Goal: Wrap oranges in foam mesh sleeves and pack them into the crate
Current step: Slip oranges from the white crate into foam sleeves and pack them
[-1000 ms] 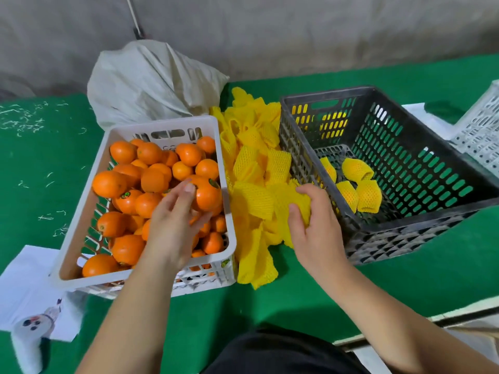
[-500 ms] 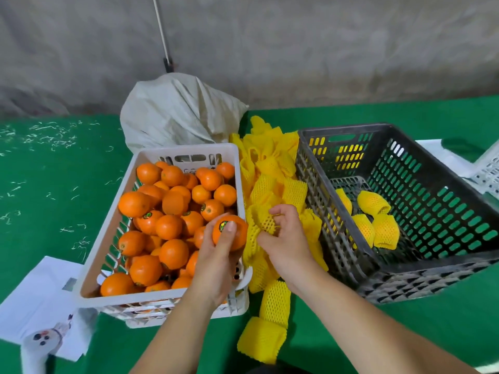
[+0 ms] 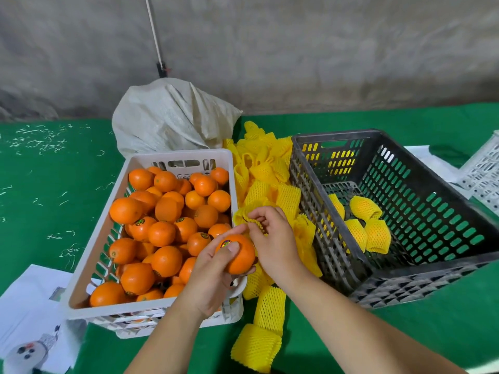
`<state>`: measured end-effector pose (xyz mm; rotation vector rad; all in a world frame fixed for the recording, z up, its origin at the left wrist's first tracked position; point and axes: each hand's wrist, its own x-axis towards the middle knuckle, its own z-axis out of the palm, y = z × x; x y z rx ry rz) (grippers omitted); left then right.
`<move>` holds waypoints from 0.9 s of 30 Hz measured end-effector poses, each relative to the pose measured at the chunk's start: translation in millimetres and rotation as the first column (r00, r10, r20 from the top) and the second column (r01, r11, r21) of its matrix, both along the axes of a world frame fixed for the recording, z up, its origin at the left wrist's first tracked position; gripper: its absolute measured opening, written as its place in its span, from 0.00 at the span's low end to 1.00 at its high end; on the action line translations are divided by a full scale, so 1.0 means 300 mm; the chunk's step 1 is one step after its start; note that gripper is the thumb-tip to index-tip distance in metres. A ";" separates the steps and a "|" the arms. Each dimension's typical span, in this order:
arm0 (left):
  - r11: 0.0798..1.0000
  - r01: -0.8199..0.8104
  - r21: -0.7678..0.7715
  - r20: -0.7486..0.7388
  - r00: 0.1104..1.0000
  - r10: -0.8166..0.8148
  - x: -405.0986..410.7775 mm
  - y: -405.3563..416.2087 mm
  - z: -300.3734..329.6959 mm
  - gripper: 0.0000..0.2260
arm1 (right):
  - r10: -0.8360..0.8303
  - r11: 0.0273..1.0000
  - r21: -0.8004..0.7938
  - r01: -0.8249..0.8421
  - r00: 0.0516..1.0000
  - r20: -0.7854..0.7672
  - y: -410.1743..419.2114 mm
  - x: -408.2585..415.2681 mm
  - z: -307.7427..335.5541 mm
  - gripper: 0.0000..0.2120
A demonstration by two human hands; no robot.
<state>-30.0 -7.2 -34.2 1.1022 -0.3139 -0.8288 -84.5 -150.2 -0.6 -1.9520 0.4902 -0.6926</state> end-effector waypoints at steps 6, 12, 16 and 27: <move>0.958 -0.278 0.075 0.017 0.961 0.277 -0.010 -0.048 0.002 0.32 | 0.013 0.998 0.063 -0.016 0.999 0.049 0.006 -0.043 0.000 0.11; 0.974 -0.220 -0.047 0.011 0.975 0.221 -0.009 -0.023 -0.005 0.32 | 0.059 0.998 0.024 -0.061 0.996 0.067 0.087 -0.089 -0.041 0.15; 0.998 -0.061 -0.005 0.080 0.995 0.061 -0.012 -0.014 -0.015 0.35 | 0.046 0.995 -0.089 -0.042 0.998 0.041 0.039 -0.096 -0.019 0.12; 0.944 -0.314 0.099 0.103 0.947 0.304 -0.035 -0.049 0.005 0.20 | 0.158 0.898 -0.419 -0.138 0.987 0.014 0.054 -0.129 -0.026 0.17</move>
